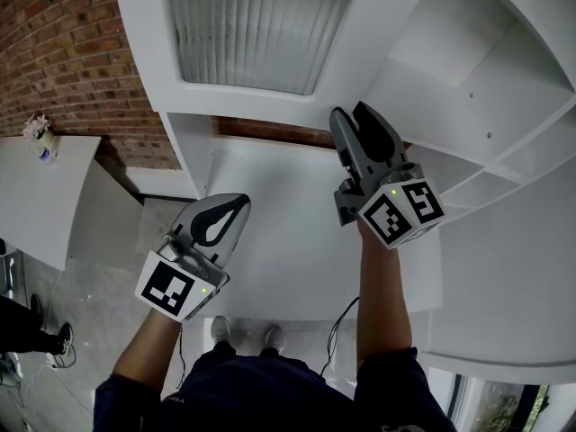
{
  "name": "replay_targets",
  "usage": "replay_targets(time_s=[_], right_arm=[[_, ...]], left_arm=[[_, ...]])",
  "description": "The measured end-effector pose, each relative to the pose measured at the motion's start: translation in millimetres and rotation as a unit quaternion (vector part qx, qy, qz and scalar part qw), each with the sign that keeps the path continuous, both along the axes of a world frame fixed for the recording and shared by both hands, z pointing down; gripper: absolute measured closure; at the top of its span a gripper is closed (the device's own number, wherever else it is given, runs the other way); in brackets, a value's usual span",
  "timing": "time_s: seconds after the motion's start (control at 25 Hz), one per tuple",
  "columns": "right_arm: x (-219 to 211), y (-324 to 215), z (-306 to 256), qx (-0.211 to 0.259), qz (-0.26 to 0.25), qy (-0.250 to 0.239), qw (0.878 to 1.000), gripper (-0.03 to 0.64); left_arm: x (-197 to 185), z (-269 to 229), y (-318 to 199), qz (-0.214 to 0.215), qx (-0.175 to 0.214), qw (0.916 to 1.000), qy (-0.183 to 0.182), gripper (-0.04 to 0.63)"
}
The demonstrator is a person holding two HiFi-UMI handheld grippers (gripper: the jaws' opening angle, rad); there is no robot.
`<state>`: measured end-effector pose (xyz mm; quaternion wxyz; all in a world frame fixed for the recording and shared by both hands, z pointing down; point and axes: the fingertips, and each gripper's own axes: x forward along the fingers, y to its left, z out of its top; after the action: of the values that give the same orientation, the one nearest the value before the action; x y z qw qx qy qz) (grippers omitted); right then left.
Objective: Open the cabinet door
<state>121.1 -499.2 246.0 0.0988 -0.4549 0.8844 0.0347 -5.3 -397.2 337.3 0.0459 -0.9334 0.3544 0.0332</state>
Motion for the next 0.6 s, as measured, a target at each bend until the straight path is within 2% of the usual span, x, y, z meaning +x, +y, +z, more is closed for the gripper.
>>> replay_targets(time_s=[0.6], right_arm=[[-1.8,17.6,-0.1,0.002,-0.006,0.000,1.000,0.497]], left_arm=[[-2.1,-2.9,14.2,0.006,0.003,1.0000,-0.001,0.588]])
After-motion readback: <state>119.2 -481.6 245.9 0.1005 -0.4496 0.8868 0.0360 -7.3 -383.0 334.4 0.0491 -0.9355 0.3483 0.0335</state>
